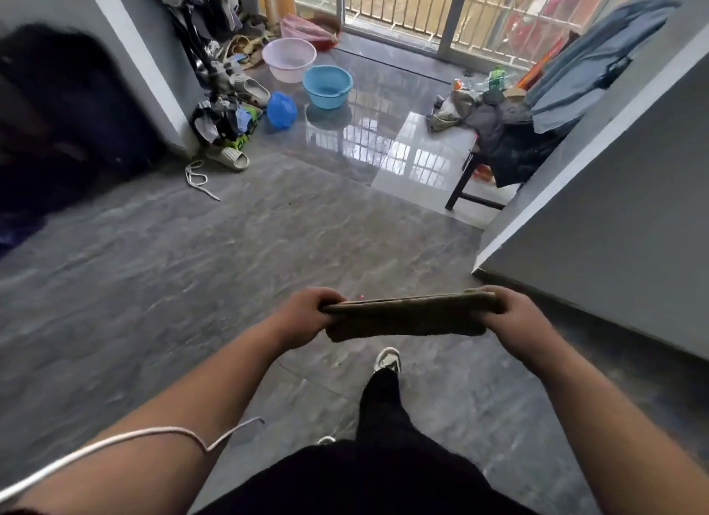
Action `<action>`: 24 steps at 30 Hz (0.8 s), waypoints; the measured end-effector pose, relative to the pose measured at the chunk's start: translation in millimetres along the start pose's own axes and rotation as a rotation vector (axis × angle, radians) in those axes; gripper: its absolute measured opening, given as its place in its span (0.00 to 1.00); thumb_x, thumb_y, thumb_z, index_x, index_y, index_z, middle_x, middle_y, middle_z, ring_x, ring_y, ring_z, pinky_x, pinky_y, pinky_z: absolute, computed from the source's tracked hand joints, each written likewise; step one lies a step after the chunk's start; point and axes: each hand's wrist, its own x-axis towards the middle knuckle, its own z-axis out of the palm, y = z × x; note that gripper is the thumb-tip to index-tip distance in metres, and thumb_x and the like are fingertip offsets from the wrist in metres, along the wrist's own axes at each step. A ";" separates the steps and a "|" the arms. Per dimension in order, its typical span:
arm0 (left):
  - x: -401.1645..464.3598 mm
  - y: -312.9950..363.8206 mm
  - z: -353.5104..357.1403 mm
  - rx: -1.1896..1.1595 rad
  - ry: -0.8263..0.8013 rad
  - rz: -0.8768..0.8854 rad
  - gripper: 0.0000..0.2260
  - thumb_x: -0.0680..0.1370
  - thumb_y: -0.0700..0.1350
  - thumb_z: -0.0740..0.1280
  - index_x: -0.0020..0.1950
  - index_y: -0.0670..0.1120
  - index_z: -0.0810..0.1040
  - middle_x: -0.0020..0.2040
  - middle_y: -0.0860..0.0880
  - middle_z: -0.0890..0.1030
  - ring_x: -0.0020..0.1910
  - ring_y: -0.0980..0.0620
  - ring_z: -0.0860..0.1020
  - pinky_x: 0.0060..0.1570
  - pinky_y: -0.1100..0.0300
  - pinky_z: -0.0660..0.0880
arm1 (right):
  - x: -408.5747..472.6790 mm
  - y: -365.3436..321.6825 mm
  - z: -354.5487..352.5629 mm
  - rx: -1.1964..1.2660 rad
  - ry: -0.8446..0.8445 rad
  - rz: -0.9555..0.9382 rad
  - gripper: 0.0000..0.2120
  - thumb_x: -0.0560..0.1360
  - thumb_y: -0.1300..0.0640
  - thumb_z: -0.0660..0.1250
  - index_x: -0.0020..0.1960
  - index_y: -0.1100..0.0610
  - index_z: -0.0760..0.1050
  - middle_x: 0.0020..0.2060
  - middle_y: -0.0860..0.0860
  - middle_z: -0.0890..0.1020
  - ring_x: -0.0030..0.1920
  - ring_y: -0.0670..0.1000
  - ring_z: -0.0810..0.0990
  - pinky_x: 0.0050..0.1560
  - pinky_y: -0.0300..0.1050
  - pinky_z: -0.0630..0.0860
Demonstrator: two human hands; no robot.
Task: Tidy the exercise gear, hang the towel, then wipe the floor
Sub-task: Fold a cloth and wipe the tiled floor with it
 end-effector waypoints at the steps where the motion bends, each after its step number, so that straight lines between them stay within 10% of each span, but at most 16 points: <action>1: 13.3 -1.9 -6.0 -0.024 0.001 -0.012 0.09 0.74 0.39 0.71 0.50 0.51 0.85 0.43 0.53 0.85 0.44 0.55 0.81 0.47 0.61 0.75 | 11.9 5.9 3.8 0.022 0.018 0.018 0.14 0.73 0.68 0.70 0.50 0.49 0.83 0.40 0.48 0.85 0.41 0.47 0.82 0.44 0.42 0.76; 6: 108.5 -12.3 -37.3 -0.086 0.015 -0.057 0.12 0.74 0.39 0.73 0.46 0.57 0.85 0.41 0.56 0.85 0.42 0.62 0.81 0.48 0.64 0.76 | 104.4 26.4 19.3 0.148 0.073 0.081 0.14 0.73 0.70 0.69 0.50 0.54 0.83 0.41 0.51 0.85 0.39 0.45 0.81 0.39 0.30 0.76; 15: 335.2 -31.3 -73.8 -0.047 0.031 -0.169 0.24 0.71 0.28 0.68 0.43 0.60 0.84 0.38 0.62 0.84 0.39 0.66 0.79 0.44 0.72 0.72 | 329.1 70.2 29.2 0.276 0.057 0.219 0.18 0.72 0.71 0.67 0.43 0.48 0.83 0.38 0.50 0.85 0.42 0.49 0.82 0.47 0.41 0.78; 24: 559.1 -186.9 -13.3 0.056 -0.112 -0.261 0.21 0.72 0.30 0.66 0.47 0.57 0.84 0.41 0.58 0.83 0.41 0.60 0.78 0.45 0.70 0.71 | 529.4 221.2 130.9 0.281 0.115 0.380 0.18 0.73 0.73 0.65 0.44 0.50 0.79 0.38 0.49 0.82 0.37 0.40 0.78 0.39 0.27 0.73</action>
